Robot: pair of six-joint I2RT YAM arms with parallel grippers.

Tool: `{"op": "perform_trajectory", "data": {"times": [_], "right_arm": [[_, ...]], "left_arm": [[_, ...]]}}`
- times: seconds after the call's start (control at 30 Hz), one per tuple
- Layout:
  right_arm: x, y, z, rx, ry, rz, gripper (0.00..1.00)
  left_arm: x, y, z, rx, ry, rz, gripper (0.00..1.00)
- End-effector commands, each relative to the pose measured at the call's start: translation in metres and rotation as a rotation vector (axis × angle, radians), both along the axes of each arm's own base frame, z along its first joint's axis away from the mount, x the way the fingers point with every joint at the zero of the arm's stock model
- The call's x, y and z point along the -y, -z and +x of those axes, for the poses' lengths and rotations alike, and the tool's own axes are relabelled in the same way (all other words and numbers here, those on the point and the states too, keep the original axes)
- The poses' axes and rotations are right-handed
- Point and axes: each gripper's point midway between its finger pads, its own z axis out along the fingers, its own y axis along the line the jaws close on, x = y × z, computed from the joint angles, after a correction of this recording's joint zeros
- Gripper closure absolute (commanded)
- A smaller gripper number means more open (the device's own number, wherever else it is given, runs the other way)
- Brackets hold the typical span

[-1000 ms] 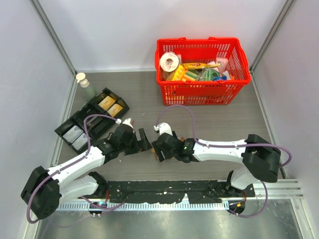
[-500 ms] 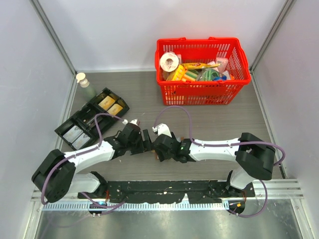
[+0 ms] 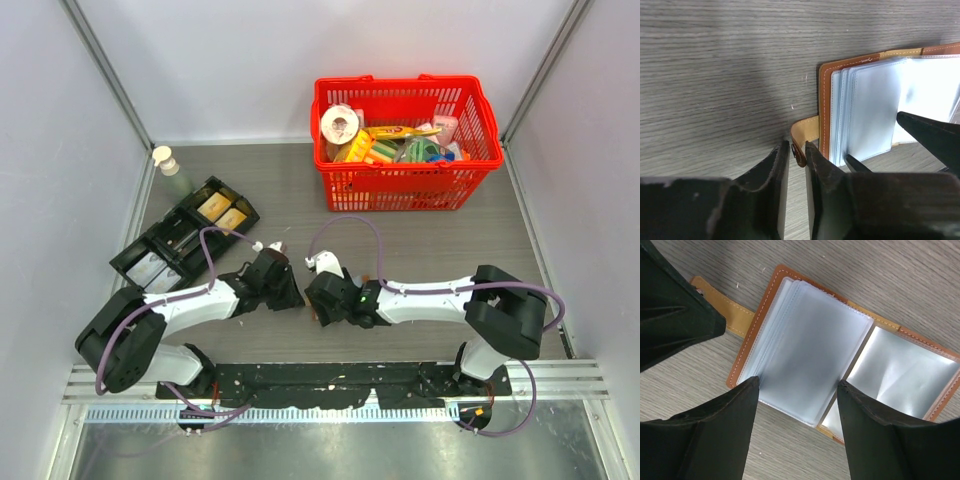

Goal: Take the credit cards out of the card holder
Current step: Remove the credit card from the card holder.

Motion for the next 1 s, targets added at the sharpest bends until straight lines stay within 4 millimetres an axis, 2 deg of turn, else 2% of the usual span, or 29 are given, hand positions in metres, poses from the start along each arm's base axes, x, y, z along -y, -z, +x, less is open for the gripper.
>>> {"op": "perform_trajectory", "data": {"times": [0.0,0.1,0.27,0.43,0.57,0.63,0.7,0.8,0.97], "right_arm": [[0.001,-0.001,0.004,0.021,0.018,0.012,0.34],[0.004,-0.002,0.005,0.019,0.027,0.024,0.42],[0.020,-0.005,0.013,0.034,0.078,0.017,0.49],[0.039,-0.015,0.025,0.084,0.152,-0.010,0.49],[0.073,-0.029,0.041,0.166,0.289,-0.067,0.49],[0.097,-0.035,0.044,0.191,0.371,-0.126,0.49],[0.110,-0.046,0.045,0.219,0.433,-0.146,0.49],[0.101,-0.067,0.046,0.223,0.412,-0.080,0.48],[0.034,-0.093,0.032,0.145,0.161,0.205,0.48]], "left_arm": [[0.003,0.000,0.006,0.016,-0.004,0.016,0.83],[0.000,0.003,0.004,0.006,-0.005,0.034,0.99],[-0.006,0.005,-0.001,-0.011,0.007,0.061,1.00],[-0.013,0.006,-0.008,-0.023,0.009,0.073,1.00],[-0.016,0.005,-0.012,-0.023,0.008,0.075,1.00],[-0.017,0.005,-0.012,-0.024,0.004,0.074,1.00],[-0.017,0.004,-0.014,-0.027,0.004,0.070,1.00],[-0.016,0.002,-0.013,-0.024,-0.001,0.062,1.00],[-0.016,0.000,-0.012,-0.020,-0.007,0.060,1.00]]}}
